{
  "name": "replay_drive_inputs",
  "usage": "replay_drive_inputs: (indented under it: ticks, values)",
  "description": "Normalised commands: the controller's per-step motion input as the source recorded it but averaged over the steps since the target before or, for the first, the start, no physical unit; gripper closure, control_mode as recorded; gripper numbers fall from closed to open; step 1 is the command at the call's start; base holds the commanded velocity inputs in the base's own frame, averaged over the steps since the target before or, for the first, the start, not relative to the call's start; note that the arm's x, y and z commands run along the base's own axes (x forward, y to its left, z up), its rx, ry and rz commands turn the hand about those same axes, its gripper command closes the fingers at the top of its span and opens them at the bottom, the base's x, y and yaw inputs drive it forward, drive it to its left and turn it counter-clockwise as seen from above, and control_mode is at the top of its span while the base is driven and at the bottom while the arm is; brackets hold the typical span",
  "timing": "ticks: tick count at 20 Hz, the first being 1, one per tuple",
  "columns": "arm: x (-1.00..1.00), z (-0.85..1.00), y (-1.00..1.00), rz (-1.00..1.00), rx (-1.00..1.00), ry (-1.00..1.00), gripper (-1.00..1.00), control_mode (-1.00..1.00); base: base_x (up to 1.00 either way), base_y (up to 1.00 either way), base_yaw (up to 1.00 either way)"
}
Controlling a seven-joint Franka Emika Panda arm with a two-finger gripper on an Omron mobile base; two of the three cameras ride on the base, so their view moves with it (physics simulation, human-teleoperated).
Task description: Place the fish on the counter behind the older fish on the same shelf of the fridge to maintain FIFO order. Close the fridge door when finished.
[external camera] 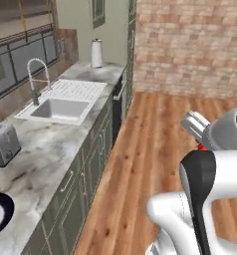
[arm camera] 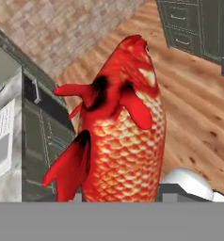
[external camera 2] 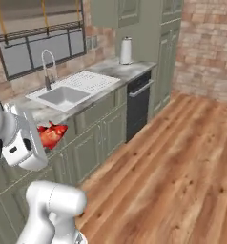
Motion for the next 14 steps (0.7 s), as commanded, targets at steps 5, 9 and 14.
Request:
replay_drive_inputs:
  ticks: [5, 9, 14]
  values:
    - [0.00, 0.00, 0.00, 0.00, 0.00, 0.00, 1.00, 1.00, 0.08, 0.00, -0.96]
    - [0.00, 0.00, 0.00, 0.00, 0.00, 0.00, 1.00, 1.00, 0.10, -0.01, -0.93]
    - [0.00, 0.00, 0.00, 0.00, 0.00, 0.00, 1.00, 1.00, 0.13, -0.05, -0.91]
